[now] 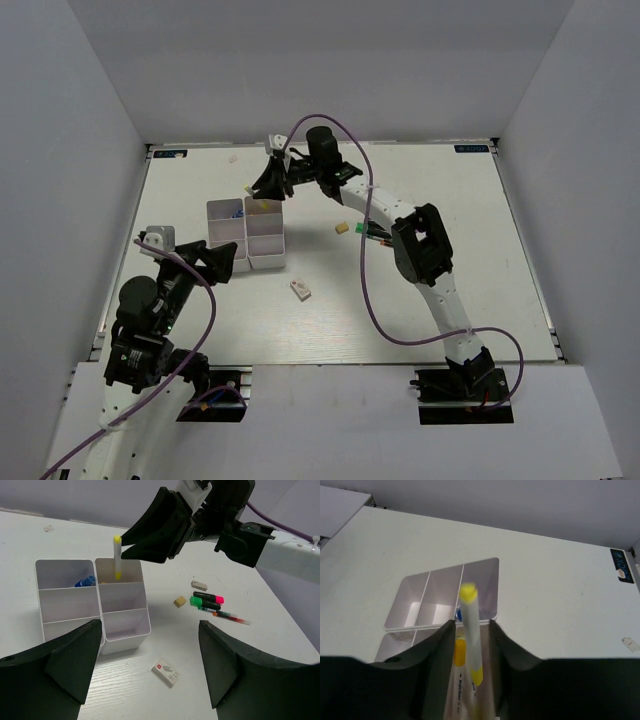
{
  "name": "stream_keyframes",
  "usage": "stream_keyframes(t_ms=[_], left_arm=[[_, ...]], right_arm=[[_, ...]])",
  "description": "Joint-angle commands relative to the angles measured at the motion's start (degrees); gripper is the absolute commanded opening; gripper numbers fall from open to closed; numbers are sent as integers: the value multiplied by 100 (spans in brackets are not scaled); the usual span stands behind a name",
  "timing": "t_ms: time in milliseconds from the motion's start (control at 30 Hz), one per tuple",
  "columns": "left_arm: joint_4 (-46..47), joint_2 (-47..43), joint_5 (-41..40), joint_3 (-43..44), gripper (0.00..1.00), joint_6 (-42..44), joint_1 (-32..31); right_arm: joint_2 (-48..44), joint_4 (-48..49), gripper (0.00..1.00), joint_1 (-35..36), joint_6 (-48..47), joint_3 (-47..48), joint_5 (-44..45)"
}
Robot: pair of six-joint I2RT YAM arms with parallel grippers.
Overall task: Sort the stationery into containers
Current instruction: Place the pen in the storage box, then pick up the stationery from the center of the board.
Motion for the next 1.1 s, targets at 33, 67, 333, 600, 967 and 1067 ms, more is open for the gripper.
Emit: stream_keyframes(t_ms=[33, 67, 333, 600, 967, 1067], left_arm=[[80, 105, 141, -8, 88, 45, 20], [80, 105, 141, -8, 88, 45, 20], [290, 385, 519, -192, 94, -139, 20], [1011, 1703, 1503, -307, 71, -877, -33], [652, 3550, 1839, -88, 55, -983, -427], [450, 3664, 1540, 36, 55, -1123, -813]], right_arm=[[-80, 240, 56, -89, -46, -25, -213], [-115, 188, 61, -89, -46, -43, -248], [-728, -959, 65, -229, -624, 44, -118], [-2328, -2194, 67, -747, 716, -1217, 4350], [-6196, -1701, 69, -2039, 1166, -5860, 3084], [-6723, -1685, 75, -2224, 1166, -6432, 2758]])
